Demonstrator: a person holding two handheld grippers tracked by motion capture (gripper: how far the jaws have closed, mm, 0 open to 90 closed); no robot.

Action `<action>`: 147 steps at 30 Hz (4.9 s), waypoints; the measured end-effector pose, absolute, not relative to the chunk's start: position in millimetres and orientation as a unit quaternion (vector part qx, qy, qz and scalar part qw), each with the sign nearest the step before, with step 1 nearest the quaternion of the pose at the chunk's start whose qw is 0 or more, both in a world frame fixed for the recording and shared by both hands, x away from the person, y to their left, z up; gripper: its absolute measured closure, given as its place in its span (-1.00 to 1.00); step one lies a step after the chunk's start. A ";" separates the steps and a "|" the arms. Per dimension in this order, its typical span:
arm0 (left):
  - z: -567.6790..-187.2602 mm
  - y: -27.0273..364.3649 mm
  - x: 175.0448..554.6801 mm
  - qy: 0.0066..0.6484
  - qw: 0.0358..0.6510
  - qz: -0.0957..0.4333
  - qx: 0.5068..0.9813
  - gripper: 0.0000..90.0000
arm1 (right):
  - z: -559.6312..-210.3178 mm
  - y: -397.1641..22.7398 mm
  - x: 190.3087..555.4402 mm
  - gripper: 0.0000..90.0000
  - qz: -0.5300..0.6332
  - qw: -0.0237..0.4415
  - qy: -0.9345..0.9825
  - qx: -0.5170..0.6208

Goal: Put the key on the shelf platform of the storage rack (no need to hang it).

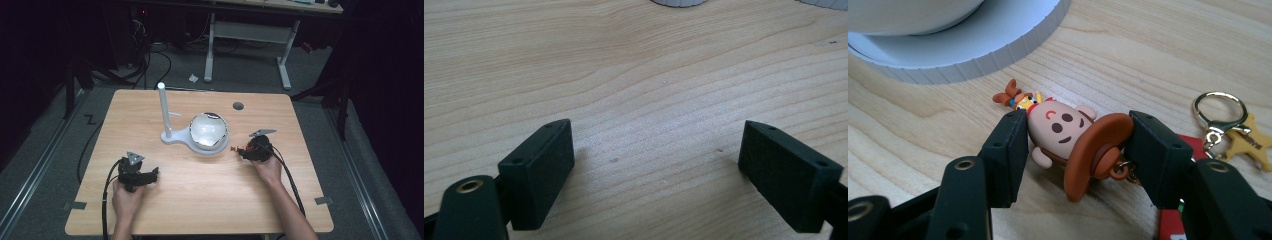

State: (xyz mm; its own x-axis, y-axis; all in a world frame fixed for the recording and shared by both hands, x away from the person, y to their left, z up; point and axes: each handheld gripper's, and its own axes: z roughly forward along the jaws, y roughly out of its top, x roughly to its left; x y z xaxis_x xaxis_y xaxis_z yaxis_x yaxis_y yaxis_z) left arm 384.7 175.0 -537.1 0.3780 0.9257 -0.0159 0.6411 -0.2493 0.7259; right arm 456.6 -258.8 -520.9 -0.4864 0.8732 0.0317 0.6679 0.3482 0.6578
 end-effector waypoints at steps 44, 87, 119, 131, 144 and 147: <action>-537.1 174.9 384.7 0.515 0.332 0.214 0.761 -0.67 | -414.4 -279.4 423.6 0.02 0.378 0.217 0.794 0.425; -537.1 174.9 384.7 0.515 0.332 0.215 0.760 -0.67 | -323.3 -216.6 432.6 0.03 0.438 0.155 0.824 0.324; -537.2 175.0 384.7 0.515 0.333 0.214 0.760 -0.66 | -348.7 -146.6 477.0 0.01 0.410 0.133 0.847 0.311; -537.1 175.0 384.7 0.515 0.332 0.215 0.760 -0.67 | -374.7 -153.3 481.1 0.01 0.400 0.125 0.847 0.327; -537.2 175.0 384.7 0.515 0.333 0.214 0.760 -0.67 | -404.4 -155.9 488.1 0.01 0.387 0.120 0.843 0.354; -537.2 175.0 384.7 0.515 0.333 0.214 0.760 -0.67 | -411.6 -155.8 490.3 0.00 0.382 0.119 0.842 0.362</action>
